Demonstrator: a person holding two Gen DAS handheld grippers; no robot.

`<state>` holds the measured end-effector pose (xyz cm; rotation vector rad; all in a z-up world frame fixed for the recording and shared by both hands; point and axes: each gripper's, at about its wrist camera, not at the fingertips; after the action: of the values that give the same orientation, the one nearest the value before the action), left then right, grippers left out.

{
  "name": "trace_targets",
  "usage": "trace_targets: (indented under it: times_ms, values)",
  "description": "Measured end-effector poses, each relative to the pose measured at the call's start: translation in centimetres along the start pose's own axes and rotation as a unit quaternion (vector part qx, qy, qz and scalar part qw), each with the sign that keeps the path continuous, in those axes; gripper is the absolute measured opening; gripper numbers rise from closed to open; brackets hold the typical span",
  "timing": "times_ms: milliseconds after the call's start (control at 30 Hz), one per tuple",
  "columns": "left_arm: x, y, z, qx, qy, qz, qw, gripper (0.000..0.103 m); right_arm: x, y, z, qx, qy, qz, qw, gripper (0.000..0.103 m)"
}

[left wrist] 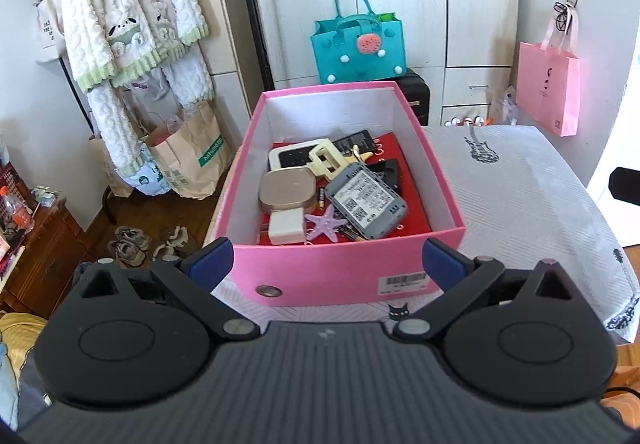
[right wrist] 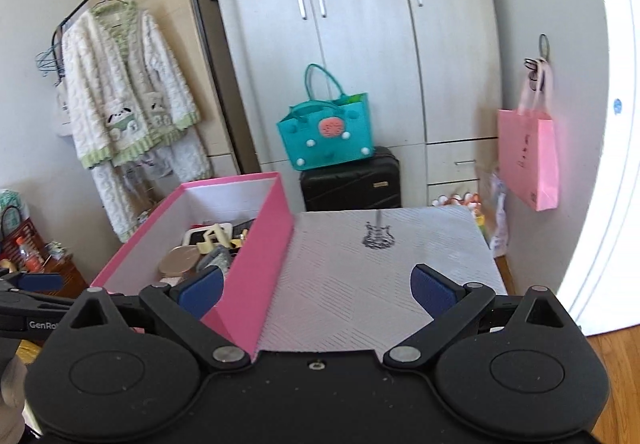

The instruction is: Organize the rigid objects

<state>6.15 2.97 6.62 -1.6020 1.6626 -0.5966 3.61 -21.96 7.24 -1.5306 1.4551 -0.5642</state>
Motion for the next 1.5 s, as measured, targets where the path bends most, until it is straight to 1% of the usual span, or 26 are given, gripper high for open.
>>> trace_targets:
  times_ms: [67,167,500,667,900,1033,1167,1333,1500]
  values:
    - [0.4,0.2,-0.2,0.004,-0.005,0.004,1.0,0.102,0.0,0.1,-0.5,0.004,0.004,-0.003,1.0,0.101]
    - [0.9,0.3,-0.6,0.005,-0.002,0.009,0.9999,0.102,-0.4,0.2,-1.1,0.011,0.005,-0.006,1.0,0.101]
    - [2.1,1.1,-1.6,0.01,0.008,0.014,0.9998,0.102,-0.7,0.6,-1.5,0.007,0.013,0.0,1.0,0.101]
    - [2.0,1.5,-1.6,0.01,0.004,0.006,0.9999,0.102,-0.9,1.0,-1.6,0.006,0.022,-0.004,1.0,0.101]
    - [1.7,1.7,-1.5,0.004,0.011,-0.007,0.9999,0.102,-1.0,1.2,-1.7,0.005,0.026,-0.004,1.0,0.101]
    - [1.5,1.9,-1.7,0.014,0.008,-0.012,0.9998,0.102,-1.0,1.4,-1.8,0.009,0.024,-0.003,1.0,0.101]
    - [1.5,1.9,-1.7,0.021,-0.005,-0.016,0.9996,0.102,-0.7,1.7,-1.5,0.004,0.016,0.006,1.0,0.101]
    - [1.1,2.2,-1.5,0.013,0.005,-0.029,0.9995,0.103,-0.7,2.0,-1.2,0.001,0.019,0.009,1.0,0.101]
    - [1.0,2.4,-1.0,0.007,-0.002,-0.034,0.9994,0.103,-1.0,2.1,-1.3,0.003,0.02,0.003,1.0,0.101]
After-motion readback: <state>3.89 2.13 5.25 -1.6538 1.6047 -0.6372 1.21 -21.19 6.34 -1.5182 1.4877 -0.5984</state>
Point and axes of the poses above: each gripper's, at about its wrist camera, not at the fingertips, and z roughly the way its jaws point, x to its right, y to its underside, and after that the axes turned 8 degrees about -y, right-handed
